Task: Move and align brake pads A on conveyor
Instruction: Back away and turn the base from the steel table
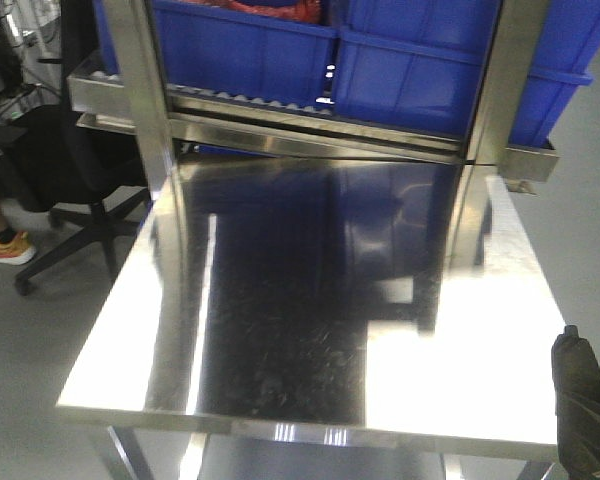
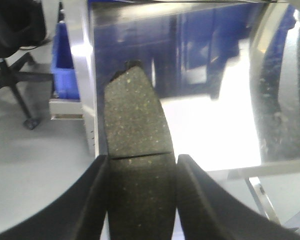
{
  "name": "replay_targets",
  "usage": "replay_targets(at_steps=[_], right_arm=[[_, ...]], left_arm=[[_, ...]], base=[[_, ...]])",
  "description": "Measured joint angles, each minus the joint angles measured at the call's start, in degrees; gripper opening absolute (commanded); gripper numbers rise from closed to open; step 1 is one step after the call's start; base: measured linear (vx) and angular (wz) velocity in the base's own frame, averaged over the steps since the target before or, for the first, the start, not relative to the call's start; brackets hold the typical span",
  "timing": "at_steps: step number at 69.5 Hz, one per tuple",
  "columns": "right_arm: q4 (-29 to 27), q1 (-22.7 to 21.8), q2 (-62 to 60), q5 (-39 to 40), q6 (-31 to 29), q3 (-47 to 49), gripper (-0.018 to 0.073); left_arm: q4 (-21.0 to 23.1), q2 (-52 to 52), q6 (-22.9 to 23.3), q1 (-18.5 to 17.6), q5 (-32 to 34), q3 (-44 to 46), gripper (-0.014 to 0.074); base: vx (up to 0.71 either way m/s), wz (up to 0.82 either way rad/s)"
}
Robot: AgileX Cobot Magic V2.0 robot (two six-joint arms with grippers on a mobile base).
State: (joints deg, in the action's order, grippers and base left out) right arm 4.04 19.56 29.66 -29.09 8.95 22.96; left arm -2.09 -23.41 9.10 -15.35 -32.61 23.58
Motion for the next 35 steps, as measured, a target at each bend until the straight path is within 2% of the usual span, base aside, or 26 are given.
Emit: replay_targets(at_steps=[15, 35], right_arm=[[0.0, 0.0, 0.0, -0.05, 0.0, 0.0, 0.0099], [0.0, 0.0, 0.0, -0.05, 0.0, 0.0, 0.0099]], left_arm=[[0.0, 0.0, 0.0, 0.0, 0.0, 0.0, 0.0209], [0.0, 0.0, 0.0, 0.0, 0.0, 0.0, 0.0209]], base=[[-0.15, 0.38], [-0.13, 0.54]])
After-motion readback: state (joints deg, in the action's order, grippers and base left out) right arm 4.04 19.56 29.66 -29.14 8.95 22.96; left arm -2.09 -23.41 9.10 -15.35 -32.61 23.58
